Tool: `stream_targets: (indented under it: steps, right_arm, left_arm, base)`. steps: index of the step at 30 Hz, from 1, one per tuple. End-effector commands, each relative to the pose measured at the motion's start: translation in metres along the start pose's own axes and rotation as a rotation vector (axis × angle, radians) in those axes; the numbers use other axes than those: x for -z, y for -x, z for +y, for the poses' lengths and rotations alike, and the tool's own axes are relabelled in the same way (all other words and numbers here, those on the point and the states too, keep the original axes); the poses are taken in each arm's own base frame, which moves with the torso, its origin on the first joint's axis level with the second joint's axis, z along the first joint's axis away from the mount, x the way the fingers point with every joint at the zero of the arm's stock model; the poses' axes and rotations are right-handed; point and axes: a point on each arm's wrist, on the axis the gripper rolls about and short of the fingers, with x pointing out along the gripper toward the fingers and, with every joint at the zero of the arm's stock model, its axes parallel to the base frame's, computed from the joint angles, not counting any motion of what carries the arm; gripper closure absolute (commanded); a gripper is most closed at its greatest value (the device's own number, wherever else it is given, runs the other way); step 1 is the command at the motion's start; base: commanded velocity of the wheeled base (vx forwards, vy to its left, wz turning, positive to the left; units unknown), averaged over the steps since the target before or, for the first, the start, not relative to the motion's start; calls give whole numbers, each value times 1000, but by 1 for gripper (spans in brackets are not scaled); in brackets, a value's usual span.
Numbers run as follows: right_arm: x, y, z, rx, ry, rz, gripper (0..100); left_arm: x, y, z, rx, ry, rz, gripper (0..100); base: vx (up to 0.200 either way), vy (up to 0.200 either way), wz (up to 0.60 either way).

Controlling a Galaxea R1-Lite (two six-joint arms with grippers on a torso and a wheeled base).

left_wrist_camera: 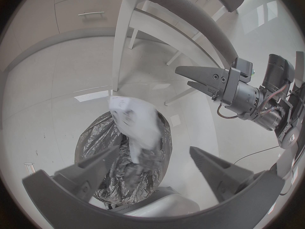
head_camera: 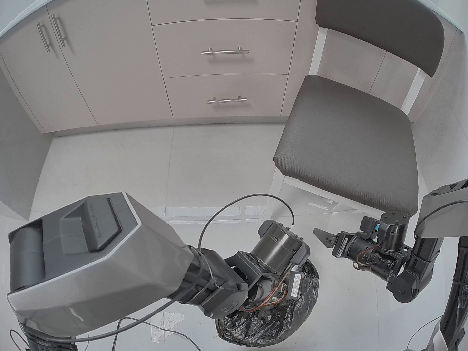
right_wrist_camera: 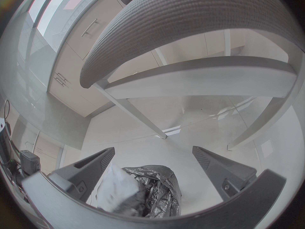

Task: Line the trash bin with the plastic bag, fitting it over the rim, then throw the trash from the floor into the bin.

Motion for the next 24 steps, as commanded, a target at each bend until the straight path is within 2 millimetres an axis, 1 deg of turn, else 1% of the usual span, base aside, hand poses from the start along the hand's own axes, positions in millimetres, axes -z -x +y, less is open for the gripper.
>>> stream_targets:
  steps: [1,13,16,22,24]
  right_arm:
    - [-1,0,1,-7,0,-15,0]
    - [0,-1,0,-4,0,-13,0]
    - [0,-1,0,-4,0,-13,0]
    - [2,-2,-1,0,3,-3,0]
    - [3,-2,-1,-1,3,-1,0]
  left_arm:
    - [1,-1,1,-2,1,5,0]
    - [-3,5,-1,6,2,-14,0]
    - [-5,7,0,-23,5,-36,0]
    - [-13,11,0,-62,17,-88,0]
    - [-20,9,1,-97,31,-148,0]
  base:
    - [0,0,0]
    - [0,0,0]
    - [0,0,0]
    - [0,0,0]
    - [0,0,0]
